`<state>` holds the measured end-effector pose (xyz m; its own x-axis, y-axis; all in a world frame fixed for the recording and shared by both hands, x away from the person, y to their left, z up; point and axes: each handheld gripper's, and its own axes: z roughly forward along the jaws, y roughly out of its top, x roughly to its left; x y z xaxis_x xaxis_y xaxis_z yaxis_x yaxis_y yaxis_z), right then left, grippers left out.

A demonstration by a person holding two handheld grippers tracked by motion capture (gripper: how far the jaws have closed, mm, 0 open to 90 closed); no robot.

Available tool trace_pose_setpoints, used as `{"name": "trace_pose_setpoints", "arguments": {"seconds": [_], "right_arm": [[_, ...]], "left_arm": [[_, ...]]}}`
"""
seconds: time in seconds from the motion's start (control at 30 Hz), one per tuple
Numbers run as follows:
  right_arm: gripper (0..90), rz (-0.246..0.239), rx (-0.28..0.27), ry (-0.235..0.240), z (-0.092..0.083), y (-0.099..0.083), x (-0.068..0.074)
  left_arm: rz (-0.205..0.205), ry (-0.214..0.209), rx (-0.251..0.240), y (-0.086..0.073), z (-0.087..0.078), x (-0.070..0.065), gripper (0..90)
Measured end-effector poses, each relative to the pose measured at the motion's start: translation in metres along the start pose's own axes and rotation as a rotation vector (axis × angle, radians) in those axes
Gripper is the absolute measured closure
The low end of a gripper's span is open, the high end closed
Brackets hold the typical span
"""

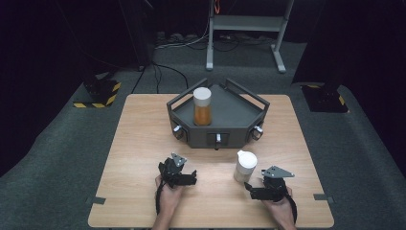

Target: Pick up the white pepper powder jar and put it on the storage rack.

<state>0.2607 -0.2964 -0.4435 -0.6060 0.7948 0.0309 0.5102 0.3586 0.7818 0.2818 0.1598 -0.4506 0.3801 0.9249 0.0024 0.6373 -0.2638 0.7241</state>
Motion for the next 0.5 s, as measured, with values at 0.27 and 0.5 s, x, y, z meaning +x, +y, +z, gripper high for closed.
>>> {"name": "trace_pose_setpoints", "arguments": {"seconds": [0.27,0.5], "right_arm": [[10.0,-0.016,-0.021,0.014,0.005,0.006,0.007],[12.8,-0.024,-0.043,0.013,0.013,0.011,0.015]], "left_arm": [[0.000,-0.001,-0.001,0.000,0.000,0.000,3.1],[-0.001,-0.001,-0.001,0.000,0.000,-0.001,3.2]]}}
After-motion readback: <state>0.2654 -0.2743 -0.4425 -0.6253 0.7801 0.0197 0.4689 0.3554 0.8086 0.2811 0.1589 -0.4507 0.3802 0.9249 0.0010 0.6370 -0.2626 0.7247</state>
